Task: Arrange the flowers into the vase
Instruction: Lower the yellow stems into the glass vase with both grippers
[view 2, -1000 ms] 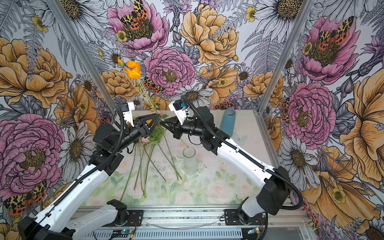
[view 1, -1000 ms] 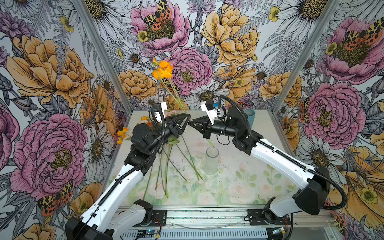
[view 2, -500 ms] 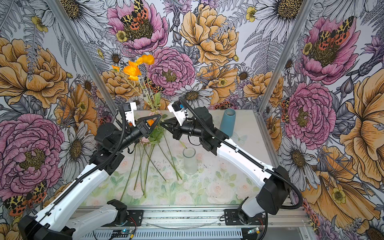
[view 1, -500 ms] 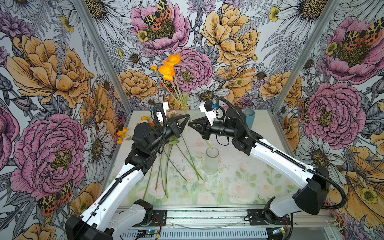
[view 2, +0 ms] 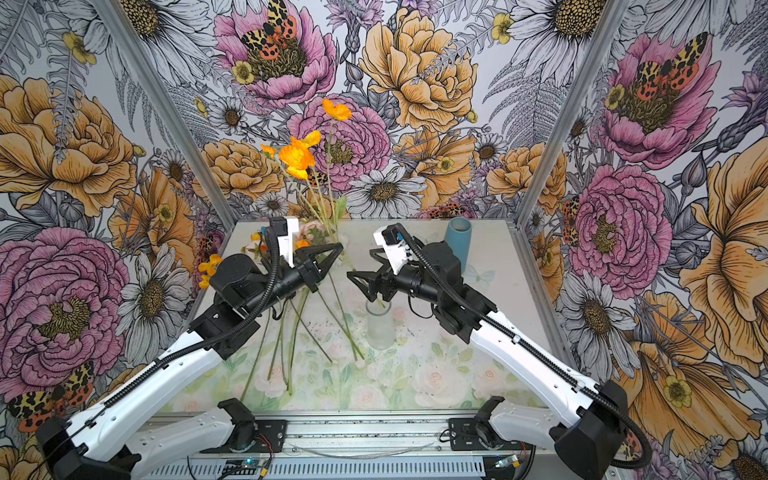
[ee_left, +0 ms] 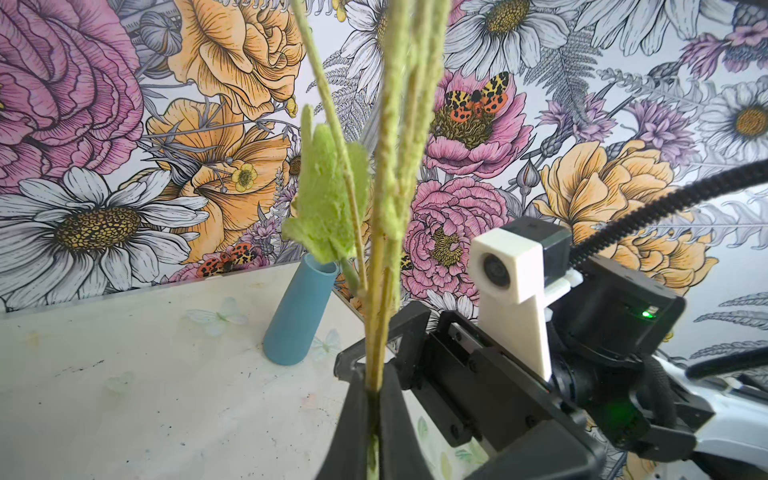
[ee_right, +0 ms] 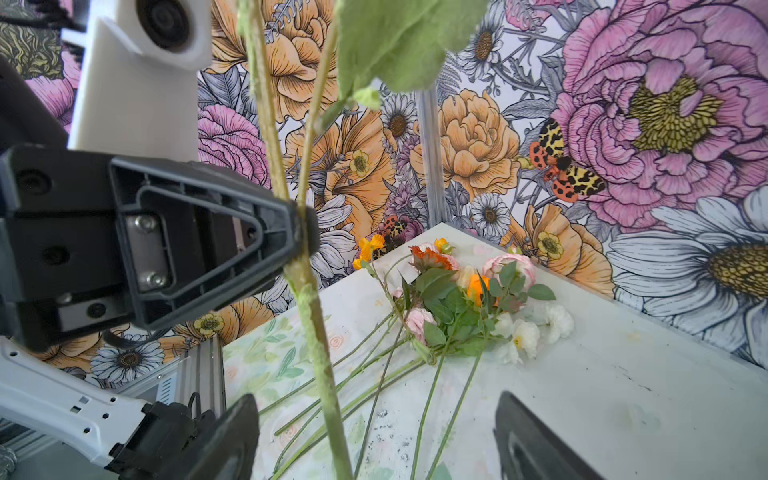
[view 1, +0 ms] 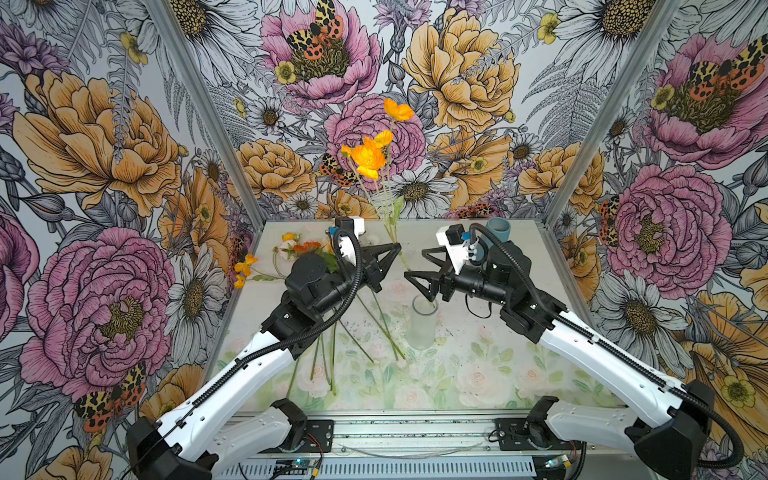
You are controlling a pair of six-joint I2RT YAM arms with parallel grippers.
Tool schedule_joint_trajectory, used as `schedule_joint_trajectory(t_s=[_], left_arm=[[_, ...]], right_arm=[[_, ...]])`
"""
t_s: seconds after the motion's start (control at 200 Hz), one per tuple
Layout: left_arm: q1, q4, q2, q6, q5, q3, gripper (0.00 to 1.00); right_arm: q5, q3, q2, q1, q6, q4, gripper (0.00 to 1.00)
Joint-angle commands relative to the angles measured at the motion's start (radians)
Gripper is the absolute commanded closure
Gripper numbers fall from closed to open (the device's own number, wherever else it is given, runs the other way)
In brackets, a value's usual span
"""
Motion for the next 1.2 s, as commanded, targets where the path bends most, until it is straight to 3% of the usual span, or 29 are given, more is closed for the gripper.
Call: schedule_joint_trajectory(t_s=[0.0, 0.13, 0.36, 0.926, 1.196], left_arm=[[-0.063, -0.061, 0.001, 0.16, -0.185, 0.042, 1.0], [-0.076, -0.084, -0.004, 0.193, -0.233, 0.044, 1.0], [-0.077, -0.074, 0.02, 0.197, -0.239, 0.042, 1.0], [-0.126, 0.076, 0.143, 0.166, -0.104, -0.127, 1.0], [-0.212, 0.193, 0.224, 0.195, -0.19, -0.218, 1.0]], right_arm=[[0.066, -0.029, -0.071, -0.014, 0.011, -0.081, 0.08], [0.052, -0.092, -0.128, -0.022, 0.043, -0.11, 0.01], [0.004, -0.216, -0.16, -0.022, 0.065, -0.109, 0.01], [0.037, -0.32, -0.181, -0.022, 0.038, -0.105, 0.0], [0.046, -0.322, -0.197, -0.022, 0.034, -0.105, 0.01]])
